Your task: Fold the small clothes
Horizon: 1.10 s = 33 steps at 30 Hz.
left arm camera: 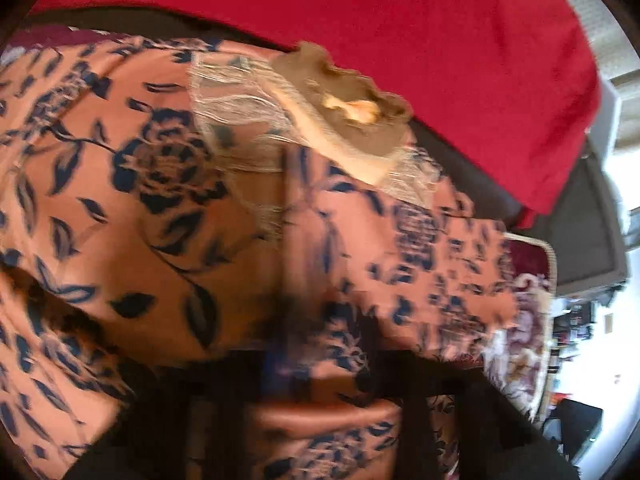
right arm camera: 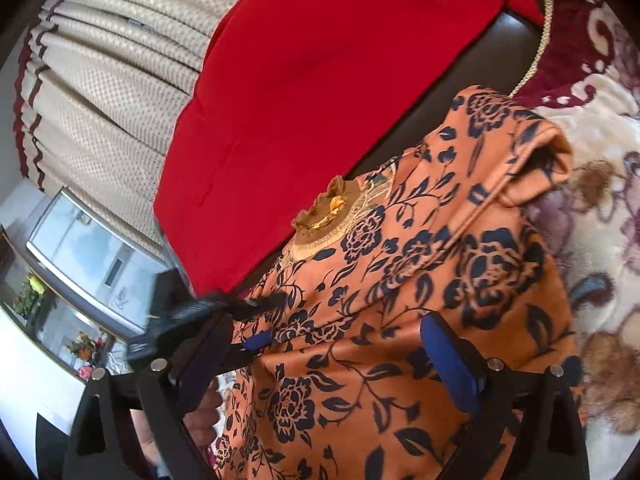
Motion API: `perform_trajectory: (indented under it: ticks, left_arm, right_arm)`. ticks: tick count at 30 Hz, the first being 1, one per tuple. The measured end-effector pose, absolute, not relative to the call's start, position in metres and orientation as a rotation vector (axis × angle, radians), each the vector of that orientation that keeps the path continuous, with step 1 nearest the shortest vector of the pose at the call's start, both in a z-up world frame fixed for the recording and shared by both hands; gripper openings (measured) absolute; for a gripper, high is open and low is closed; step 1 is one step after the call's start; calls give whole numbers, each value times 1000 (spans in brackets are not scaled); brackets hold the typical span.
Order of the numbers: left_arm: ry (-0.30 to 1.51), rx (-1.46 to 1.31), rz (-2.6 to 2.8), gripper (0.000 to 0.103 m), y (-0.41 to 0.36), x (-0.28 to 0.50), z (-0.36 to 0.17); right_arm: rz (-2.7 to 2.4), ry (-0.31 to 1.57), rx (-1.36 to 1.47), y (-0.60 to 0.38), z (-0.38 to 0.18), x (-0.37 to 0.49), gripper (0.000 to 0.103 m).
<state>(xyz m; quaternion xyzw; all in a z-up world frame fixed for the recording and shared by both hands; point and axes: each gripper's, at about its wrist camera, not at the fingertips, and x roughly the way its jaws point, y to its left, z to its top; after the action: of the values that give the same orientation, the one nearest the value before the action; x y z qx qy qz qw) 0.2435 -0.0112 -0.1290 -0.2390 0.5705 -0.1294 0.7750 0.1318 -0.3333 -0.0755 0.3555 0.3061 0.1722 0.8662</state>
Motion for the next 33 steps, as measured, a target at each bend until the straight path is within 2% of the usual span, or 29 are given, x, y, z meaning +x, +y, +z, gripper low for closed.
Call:
perform_trajectory:
  ticks: [2, 7, 9, 16, 21, 23, 26, 29, 30, 33]
  left_arm:
    - [1169, -527, -306, 5, -2, 241, -115]
    - [883, -386, -273, 4, 22, 228, -37]
    - [843, -369, -249, 4, 36, 231, -28]
    - [1006, -406, -102, 5, 83, 248, -111]
    - [994, -429, -77, 5, 105, 241, -121]
    - [986, -417, -77, 5, 106, 241, -116]
    - [1000, -433, -74, 5, 105, 248, -126]
    - [1014, -431, -71, 5, 104, 246, -136]
    - [1012, -424, -74, 5, 104, 245, -137]
    - [1025, -425, -70, 5, 104, 245, -144]
  right_arm:
    - [356, 639, 756, -339, -76, 131, 96]
    - [327, 609, 778, -359, -72, 126, 96]
    - [321, 594, 785, -365, -67, 126, 96]
    - [329, 583, 807, -379, -52, 152, 96]
    - [325, 516, 860, -396, -22, 188, 97]
    - [355, 499, 930, -406, -20, 203, 100]
    - [380, 588, 1059, -414, -47, 240, 102]
    - [312, 889, 1050, -404, -105, 277, 100]
    - [316, 893, 1054, -403, -112, 279, 100]
    - [340, 809, 986, -400, -82, 276, 100]
